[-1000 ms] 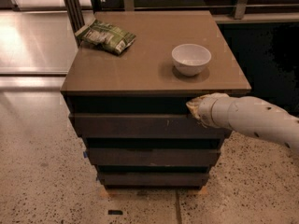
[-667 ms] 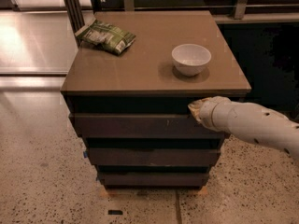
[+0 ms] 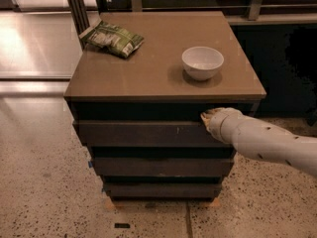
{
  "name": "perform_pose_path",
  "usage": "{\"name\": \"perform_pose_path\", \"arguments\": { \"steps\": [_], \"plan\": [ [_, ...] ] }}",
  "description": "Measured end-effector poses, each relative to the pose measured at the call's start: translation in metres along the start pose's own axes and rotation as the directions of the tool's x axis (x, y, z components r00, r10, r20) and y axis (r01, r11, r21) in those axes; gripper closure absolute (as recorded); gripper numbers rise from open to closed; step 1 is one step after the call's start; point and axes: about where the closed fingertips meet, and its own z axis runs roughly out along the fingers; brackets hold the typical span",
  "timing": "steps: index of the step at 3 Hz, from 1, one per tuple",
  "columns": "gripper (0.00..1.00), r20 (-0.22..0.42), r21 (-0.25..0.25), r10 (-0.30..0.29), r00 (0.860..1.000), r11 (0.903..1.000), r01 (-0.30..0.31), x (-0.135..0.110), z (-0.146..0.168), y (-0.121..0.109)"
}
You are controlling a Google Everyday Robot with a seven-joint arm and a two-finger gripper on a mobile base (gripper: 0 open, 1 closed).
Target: Open top drawer
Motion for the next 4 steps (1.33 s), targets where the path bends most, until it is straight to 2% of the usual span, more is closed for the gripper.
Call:
{"name": "perform_pose_path", "arguments": {
  "steps": [1, 2, 3, 4],
  "plan": [
    [1.0, 0.013, 0.036, 0.016, 1.0, 0.9992, -0.016, -0.003, 0.014, -0.001],
    [1.0, 0.018, 0.035, 0.043, 0.999, 0.9984, -0.044, -0.013, 0.041, 0.003],
    [1.0, 0.018, 0.033, 0.044, 0.999, 0.9985, -0.044, -0.014, 0.043, 0.003],
    [1.0, -0.017, -0.012, 0.046, 0.999, 0.9989, -0.046, -0.005, 0.044, 0.009]
  ]
}}
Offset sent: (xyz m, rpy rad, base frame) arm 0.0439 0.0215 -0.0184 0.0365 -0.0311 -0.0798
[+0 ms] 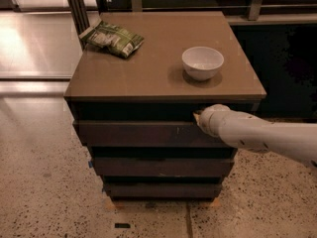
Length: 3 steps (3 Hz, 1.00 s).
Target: Open top drawer
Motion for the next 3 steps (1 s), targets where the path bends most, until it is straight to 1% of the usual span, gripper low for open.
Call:
{"name": "perform_pose_path", "arguments": {
  "steps": [1, 2, 3],
  "plan": [
    [1.0, -0.038, -0.032, 0.01, 0.999, 0.9994, -0.011, 0.01, -0.003, 0.001],
    [1.0, -0.038, -0.032, 0.01, 0.999, 0.9994, -0.011, 0.008, -0.005, 0.0],
    [1.0, -0.078, -0.067, 0.027, 0.997, 0.9972, -0.033, 0.019, -0.011, 0.003]
  ]
}}
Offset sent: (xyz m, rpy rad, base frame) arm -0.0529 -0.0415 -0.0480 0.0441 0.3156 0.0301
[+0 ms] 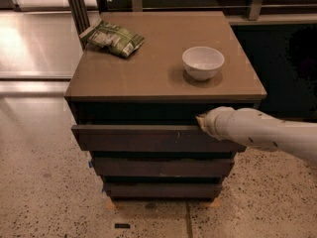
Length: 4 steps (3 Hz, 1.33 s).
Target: Open top drawer
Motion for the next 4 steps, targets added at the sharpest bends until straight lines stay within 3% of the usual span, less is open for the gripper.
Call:
{"name": "perform_pose_path", "arguments": {
  "steps": [1, 4],
  "plan": [
    [1.0, 0.0, 0.0, 0.0, 1.0, 1.0, 0.0, -0.003, -0.003, -0.001],
    [1.0, -0.088, -0.118, 0.042, 0.995, 0.9917, -0.052, 0.016, -0.016, 0.011]
  ]
}}
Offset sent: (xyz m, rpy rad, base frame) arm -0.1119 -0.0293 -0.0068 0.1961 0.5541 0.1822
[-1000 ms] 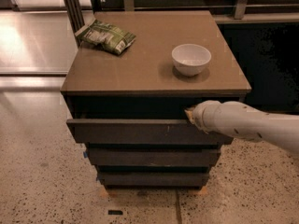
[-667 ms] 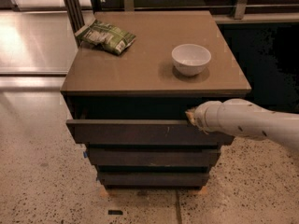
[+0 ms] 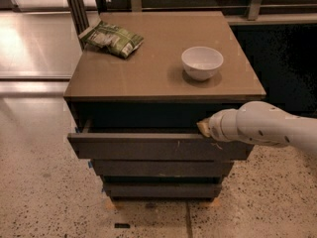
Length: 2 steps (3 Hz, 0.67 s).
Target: Open top drawer
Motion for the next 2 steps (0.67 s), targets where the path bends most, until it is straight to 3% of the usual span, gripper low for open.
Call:
{"name": "perform_pose_path", "arguments": {
  "steps": [1, 2],
  "plan": [
    [1.0, -0.04, -0.047, 0.001, 0.999, 0.9989, -0.003, 0.0076, -0.0043, 0.0107],
    [1.0, -0.04, -0.047, 0.001, 0.999, 0.9989, -0.003, 0.0062, -0.0058, 0.0106]
  ]
}}
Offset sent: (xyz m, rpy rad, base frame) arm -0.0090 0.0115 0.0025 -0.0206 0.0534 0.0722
